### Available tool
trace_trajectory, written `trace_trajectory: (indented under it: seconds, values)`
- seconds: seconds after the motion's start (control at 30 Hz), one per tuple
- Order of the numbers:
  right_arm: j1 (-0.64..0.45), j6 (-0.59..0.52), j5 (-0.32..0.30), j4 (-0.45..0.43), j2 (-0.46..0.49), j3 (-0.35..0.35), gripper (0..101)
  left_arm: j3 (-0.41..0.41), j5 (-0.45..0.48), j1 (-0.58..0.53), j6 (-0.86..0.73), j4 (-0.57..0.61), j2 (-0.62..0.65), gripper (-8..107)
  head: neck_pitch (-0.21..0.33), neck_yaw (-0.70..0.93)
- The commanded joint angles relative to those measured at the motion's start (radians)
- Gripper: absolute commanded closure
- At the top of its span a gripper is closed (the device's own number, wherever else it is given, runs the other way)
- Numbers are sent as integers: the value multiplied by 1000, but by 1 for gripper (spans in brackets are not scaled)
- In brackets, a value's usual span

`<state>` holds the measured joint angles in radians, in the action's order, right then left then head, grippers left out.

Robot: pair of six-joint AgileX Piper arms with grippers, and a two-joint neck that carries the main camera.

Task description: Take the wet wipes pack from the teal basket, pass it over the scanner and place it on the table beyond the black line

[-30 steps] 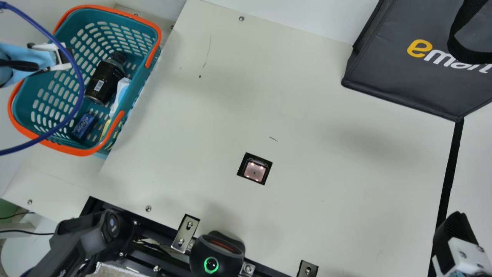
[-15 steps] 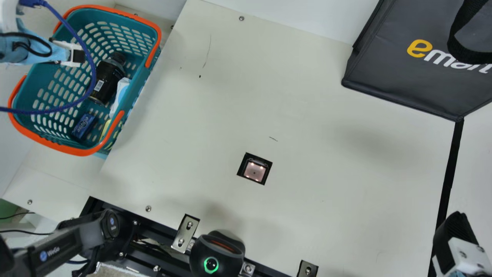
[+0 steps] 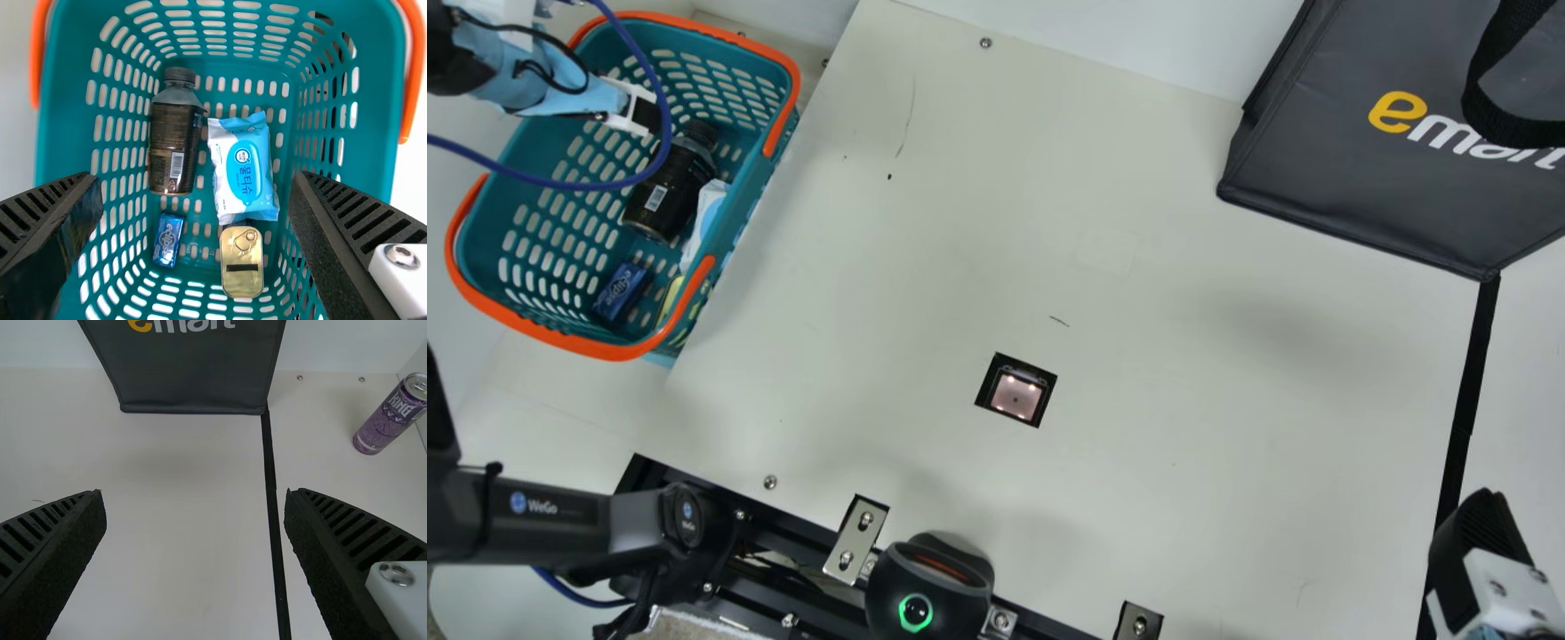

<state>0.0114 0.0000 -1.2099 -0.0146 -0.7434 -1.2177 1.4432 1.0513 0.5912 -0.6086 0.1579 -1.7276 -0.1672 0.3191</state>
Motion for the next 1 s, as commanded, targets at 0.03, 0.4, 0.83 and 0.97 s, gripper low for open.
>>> trace_trajectory:
  seconds: [0.03, 0.4, 0.83, 0.97]
  values:
    - [0, 0, 0, 0, 0, 0, 6, 25, 3, -1, 0, 3, -72, 9, 29, 2]
    - [0, 0, 0, 0, 0, 0, 6, 70, -9, -6, 12, 3, -202, 9, 29, 2]
    - [0, 0, 0, 0, 0, 0, 6, 30, -50, -4, 33, -5, -254, 9, 29, 2]
    - [0, 0, 0, 0, 0, 0, 6, 7, -62, -1, 42, -6, -255, 9, 29, 2]
